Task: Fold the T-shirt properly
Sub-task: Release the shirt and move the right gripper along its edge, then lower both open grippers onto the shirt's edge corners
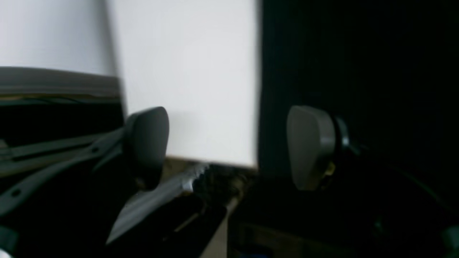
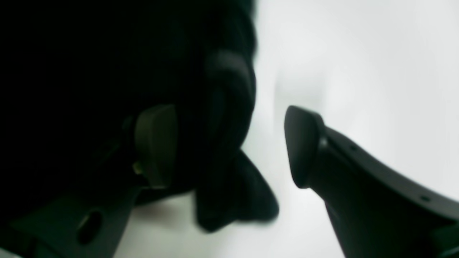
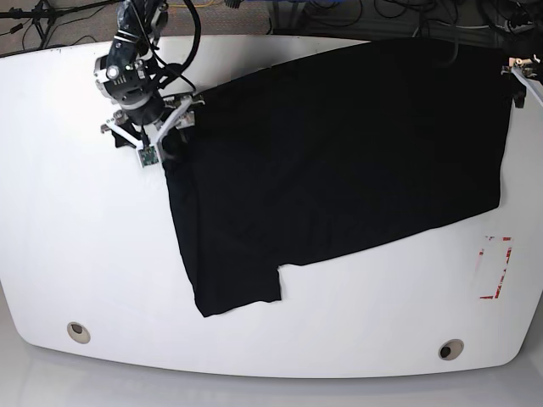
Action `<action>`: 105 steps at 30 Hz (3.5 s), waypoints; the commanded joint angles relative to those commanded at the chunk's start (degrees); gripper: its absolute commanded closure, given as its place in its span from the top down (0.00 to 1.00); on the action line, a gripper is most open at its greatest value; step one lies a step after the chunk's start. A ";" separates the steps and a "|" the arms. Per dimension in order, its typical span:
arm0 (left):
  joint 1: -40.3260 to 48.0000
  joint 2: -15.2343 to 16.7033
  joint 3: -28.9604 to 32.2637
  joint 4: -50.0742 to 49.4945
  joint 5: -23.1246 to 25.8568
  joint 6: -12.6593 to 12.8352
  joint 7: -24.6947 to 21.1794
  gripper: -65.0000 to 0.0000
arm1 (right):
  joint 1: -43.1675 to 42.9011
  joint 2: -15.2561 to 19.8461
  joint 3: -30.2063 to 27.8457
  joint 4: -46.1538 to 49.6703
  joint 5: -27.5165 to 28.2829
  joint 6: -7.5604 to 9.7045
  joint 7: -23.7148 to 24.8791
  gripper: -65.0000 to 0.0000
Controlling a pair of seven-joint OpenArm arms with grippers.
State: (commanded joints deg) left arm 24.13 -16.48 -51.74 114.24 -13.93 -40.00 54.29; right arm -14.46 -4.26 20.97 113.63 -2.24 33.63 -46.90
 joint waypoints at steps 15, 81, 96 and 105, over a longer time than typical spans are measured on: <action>-0.79 -3.52 -0.09 0.00 0.00 0.00 0.00 0.73 | 1.67 -0.18 4.75 0.26 -12.57 -1.41 0.09 0.69; -9.32 1.41 17.49 -2.20 13.01 0.00 0.09 0.72 | 21.63 8.00 -5.71 -32.18 -7.91 0.44 12.48 0.69; -11.34 6.59 20.66 -3.16 13.10 0.00 -0.09 0.72 | 22.59 9.49 -0.26 -33.85 -7.65 0.53 14.33 0.69; -11.43 6.51 20.75 -3.16 13.10 0.00 -0.09 0.72 | 22.59 10.02 -0.09 -33.58 -7.82 0.62 14.24 0.69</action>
State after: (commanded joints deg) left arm 12.70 -9.98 -30.99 111.08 -0.84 -40.00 54.20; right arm 8.13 5.76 20.88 80.04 -10.07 34.24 -32.66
